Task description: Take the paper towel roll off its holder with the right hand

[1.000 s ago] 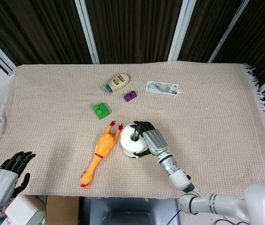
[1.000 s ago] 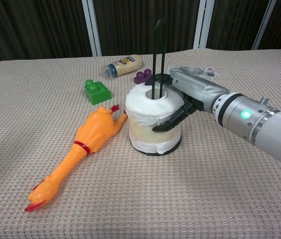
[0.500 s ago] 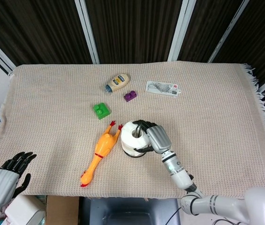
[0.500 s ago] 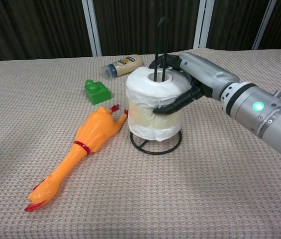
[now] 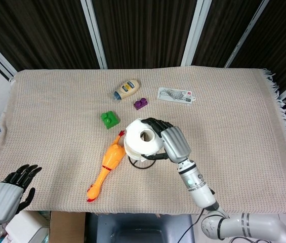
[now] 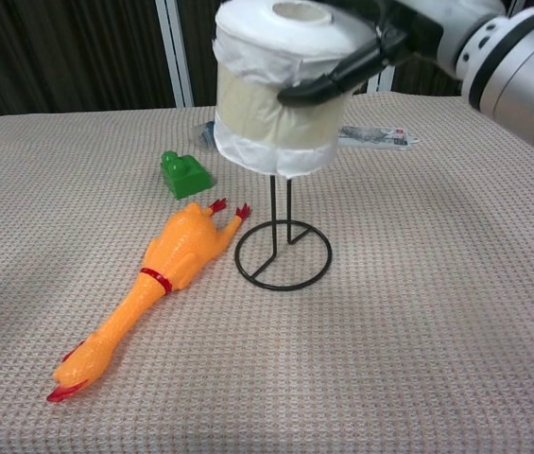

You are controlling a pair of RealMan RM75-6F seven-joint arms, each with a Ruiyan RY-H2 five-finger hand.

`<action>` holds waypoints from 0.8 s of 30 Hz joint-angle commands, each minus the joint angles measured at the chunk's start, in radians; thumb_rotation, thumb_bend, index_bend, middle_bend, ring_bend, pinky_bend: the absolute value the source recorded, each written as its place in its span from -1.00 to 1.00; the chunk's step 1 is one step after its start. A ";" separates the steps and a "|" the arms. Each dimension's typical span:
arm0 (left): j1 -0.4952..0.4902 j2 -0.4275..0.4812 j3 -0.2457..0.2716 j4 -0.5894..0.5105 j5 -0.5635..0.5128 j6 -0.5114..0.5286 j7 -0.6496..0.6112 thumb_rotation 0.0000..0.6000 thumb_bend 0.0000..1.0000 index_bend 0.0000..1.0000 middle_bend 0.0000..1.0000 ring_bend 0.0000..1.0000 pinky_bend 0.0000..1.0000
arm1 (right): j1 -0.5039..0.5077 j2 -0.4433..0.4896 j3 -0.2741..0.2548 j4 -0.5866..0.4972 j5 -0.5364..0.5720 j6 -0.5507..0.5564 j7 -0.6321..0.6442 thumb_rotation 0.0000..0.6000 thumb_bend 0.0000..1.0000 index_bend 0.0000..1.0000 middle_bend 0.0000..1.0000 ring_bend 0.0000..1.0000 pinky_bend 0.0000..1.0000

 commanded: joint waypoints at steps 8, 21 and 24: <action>-0.001 0.001 0.001 -0.002 0.002 -0.002 0.000 1.00 0.10 -0.64 -0.64 -0.67 -0.26 | -0.008 0.166 0.117 -0.353 0.082 0.074 -0.177 1.00 -0.57 0.40 -0.02 -0.10 0.01; -0.002 0.004 0.004 -0.002 0.006 -0.002 -0.009 1.00 0.10 -0.64 -0.64 -0.67 -0.26 | -0.229 0.454 -0.034 -0.483 -0.047 0.206 -0.279 1.00 -0.57 0.38 -0.02 -0.11 0.01; -0.005 0.004 0.002 -0.005 0.001 -0.008 -0.006 1.00 0.11 -0.64 -0.64 -0.67 -0.26 | -0.273 0.464 -0.096 -0.383 -0.086 0.199 -0.183 1.00 -0.57 0.38 -0.02 -0.10 0.01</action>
